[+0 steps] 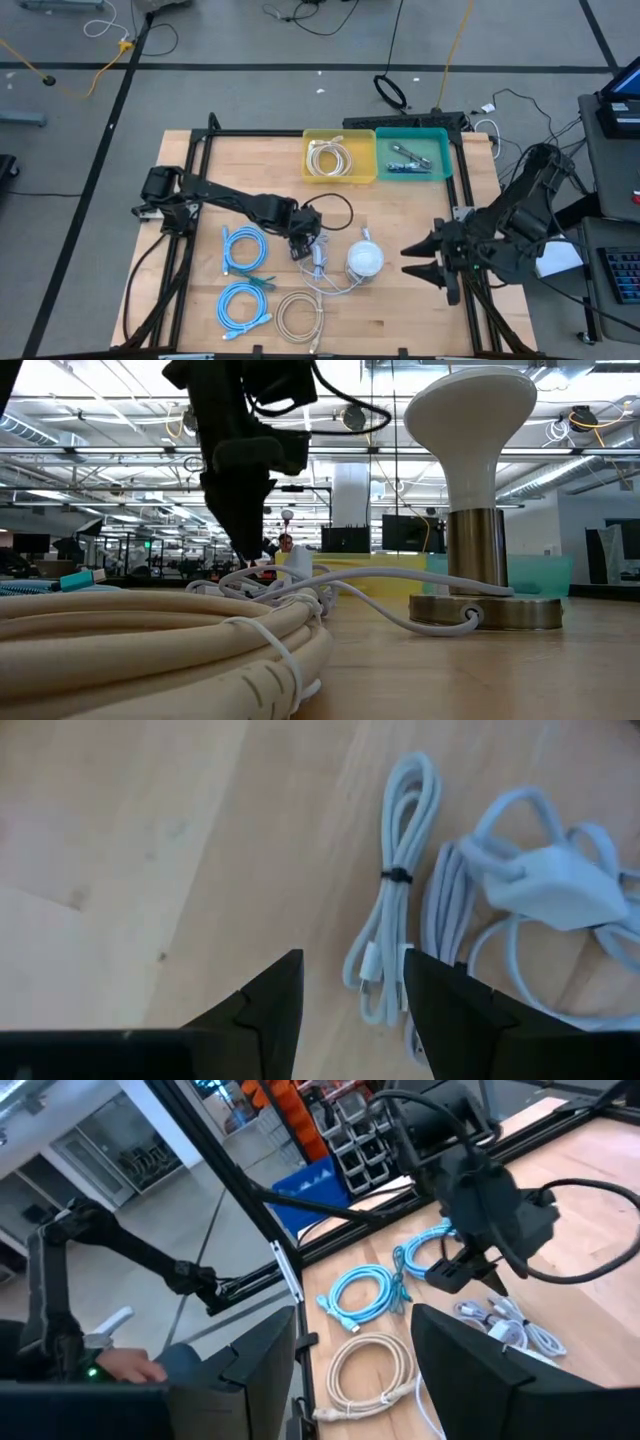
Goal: Pick & Place USB Port
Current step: Put the blue charger cable into the green bin
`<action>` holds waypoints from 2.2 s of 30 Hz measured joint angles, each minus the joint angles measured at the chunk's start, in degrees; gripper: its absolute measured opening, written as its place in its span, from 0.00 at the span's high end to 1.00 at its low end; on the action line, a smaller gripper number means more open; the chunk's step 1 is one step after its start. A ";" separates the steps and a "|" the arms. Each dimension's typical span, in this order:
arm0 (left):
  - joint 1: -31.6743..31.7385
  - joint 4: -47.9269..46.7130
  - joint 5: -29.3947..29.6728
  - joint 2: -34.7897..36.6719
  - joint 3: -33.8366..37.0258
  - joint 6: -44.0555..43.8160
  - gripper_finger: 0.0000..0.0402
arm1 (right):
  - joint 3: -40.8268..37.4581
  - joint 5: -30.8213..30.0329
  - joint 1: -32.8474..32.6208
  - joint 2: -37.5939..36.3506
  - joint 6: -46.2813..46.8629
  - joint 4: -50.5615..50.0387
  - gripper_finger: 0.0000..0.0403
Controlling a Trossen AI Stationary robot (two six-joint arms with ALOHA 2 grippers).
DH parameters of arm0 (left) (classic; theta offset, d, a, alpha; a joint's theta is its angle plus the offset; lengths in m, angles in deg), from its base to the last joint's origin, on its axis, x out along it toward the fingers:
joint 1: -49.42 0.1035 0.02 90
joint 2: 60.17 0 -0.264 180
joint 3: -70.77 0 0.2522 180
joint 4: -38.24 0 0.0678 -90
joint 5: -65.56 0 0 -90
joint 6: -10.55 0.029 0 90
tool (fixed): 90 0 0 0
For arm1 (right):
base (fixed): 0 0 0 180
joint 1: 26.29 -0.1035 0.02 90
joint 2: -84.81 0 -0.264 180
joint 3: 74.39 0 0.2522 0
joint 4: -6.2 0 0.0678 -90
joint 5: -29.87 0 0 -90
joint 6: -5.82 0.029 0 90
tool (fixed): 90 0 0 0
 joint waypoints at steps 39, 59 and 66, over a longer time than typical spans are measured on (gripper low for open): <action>0.15 13.53 -4.60 0.01 9.97 -7.20 0.91 | 0.01 -2.98 0.05 0.23 -0.43 0.85 0.52; 2.07 22.78 11.78 22.36 9.97 -18.52 0.97 | -5.05 -10.25 0.29 0.25 2.81 7.32 0.52; -0.48 57.83 15.56 28.40 9.79 -12.45 0.97 | -17.83 -11.12 8.74 -0.05 1.09 35.99 0.49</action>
